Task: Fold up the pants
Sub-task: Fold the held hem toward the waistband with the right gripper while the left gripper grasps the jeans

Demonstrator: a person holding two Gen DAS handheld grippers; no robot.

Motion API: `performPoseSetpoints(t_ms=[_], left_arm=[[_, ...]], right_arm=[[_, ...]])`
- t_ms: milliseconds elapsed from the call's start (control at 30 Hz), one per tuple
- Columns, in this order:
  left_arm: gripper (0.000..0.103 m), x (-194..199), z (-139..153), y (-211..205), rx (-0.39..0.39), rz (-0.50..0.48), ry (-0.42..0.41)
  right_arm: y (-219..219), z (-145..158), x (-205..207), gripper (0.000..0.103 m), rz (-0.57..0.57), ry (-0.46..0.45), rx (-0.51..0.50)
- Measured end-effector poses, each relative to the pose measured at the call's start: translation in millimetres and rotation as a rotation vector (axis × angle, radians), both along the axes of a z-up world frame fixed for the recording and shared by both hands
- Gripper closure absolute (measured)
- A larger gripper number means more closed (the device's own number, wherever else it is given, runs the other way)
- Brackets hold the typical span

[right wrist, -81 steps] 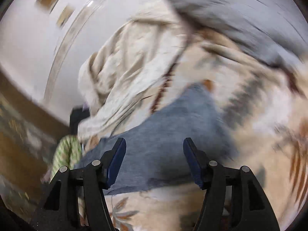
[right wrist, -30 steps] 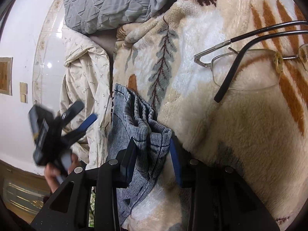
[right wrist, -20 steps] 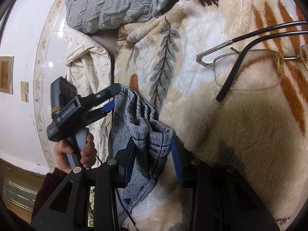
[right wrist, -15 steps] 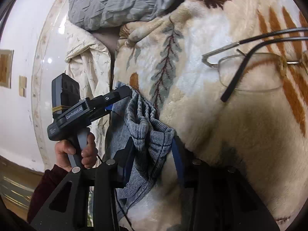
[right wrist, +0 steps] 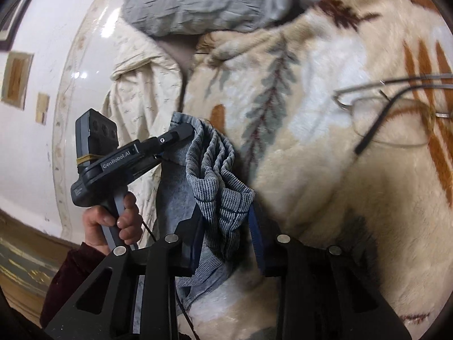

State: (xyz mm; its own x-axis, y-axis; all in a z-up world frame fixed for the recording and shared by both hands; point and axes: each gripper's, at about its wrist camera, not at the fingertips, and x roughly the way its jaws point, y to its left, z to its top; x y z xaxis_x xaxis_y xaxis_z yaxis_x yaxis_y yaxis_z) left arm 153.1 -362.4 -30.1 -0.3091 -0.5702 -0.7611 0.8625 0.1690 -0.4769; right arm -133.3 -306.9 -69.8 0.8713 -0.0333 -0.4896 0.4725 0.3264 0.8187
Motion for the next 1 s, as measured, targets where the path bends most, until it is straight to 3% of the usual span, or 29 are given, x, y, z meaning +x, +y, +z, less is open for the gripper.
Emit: performPoseSetpoints(t_ms=[267, 467, 633, 800, 900, 1000], left_arm=[[0.085, 11.5, 55.3, 64.7, -0.166, 0.068, 0.007], [0.085, 25.6, 74.8, 136.8, -0.206, 0.145, -0.004], [0.085, 50.3, 62.0, 208.6, -0.204, 0.284, 0.004], [0.085, 77.7, 21.0, 277.7, -0.107, 0.464, 0.030], [0.085, 82.1, 5.7, 311.4, -0.062, 0.539, 0.039], [0.085, 81.7, 7.9, 339.5, -0.074, 0.613, 0.051]], right_arm=[[40.2, 38.5, 17.6, 0.076, 0.122, -0.094, -0.162], [93.7, 55.0, 48.8, 0.077, 0.317, -0.140, -0.224], [130.8, 48.0, 82.9, 0.076, 0.455, -0.118, -0.217], [174.0, 25.2, 116.4, 0.073, 0.630, -0.066, -0.171], [208.9, 7.4, 134.3, 0.061, 0.805, -0.004, -0.127], [218.0, 1.6, 138.1, 0.061, 0.892, 0.020, -0.057]])
